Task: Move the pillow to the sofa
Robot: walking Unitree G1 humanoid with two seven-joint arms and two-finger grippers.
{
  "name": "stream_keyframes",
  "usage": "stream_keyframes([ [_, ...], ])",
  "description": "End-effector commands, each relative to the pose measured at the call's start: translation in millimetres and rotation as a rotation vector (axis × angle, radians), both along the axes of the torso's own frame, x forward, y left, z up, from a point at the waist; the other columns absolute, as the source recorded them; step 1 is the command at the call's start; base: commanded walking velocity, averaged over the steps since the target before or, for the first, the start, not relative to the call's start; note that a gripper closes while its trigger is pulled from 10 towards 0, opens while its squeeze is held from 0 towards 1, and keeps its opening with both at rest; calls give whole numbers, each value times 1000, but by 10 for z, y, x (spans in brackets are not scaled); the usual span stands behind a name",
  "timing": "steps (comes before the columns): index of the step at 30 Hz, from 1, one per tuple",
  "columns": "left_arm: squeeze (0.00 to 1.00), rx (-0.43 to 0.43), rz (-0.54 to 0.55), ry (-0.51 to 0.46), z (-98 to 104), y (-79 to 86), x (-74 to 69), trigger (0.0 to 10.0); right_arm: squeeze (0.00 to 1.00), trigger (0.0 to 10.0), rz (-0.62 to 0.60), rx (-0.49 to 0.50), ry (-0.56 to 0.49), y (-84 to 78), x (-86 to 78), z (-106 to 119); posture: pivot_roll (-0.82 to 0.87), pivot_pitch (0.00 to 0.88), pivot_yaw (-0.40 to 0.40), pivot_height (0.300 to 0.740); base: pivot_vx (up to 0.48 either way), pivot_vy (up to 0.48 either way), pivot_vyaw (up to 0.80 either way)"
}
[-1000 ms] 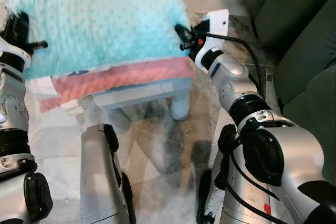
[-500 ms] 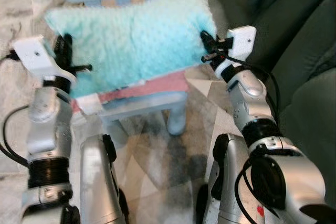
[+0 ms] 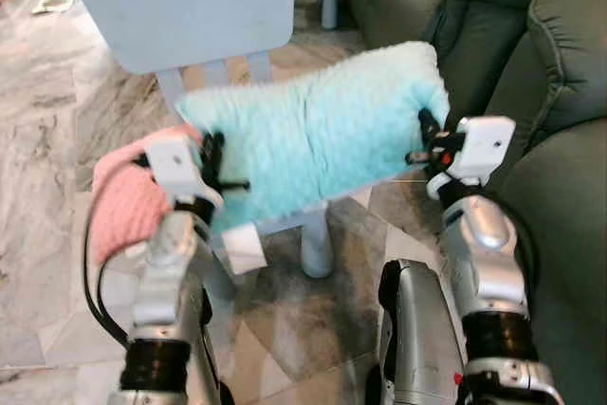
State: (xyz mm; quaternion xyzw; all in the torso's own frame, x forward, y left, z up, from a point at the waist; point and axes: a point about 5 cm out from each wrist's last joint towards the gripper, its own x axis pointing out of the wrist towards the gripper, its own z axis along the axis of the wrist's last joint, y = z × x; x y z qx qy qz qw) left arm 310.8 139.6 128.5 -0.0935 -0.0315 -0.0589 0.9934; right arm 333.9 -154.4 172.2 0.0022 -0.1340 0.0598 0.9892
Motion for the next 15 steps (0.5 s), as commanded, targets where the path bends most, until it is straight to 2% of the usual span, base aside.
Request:
stream_keyframes([
  [1, 0, 17, 17, 30, -105, 38, -51, 0, 0, 0, 0, 13, -36, 88, -40, 123, -145, 0, 47, 390, 0, 0, 0],
  [4, 0, 19, 25, 29, -115, 54, -67, 0, 0, 0, -17, 25, -34, 87, -50, 132, -138, 2, 45, 390, 0, 0, 0],
  [8, 0, 20, 47, -18, -41, 112, -61, 0, 0, 0, -26, 37, -37, 78, -35, 164, -131, 4, 41, 390, 0, 0, 0],
  [10, 0, 26, 86, -63, 54, 206, -37, 0, 0, 0, -33, 53, -30, 63, -41, 199, -123, 5, 34, 390, 0, 0, 0],
  [15, 0, 37, 118, -101, 155, 285, -4, 0, 0, 0, -42, 58, -16, 57, -63, 215, -117, 7, 30, 419, 0, 0, 0],
])
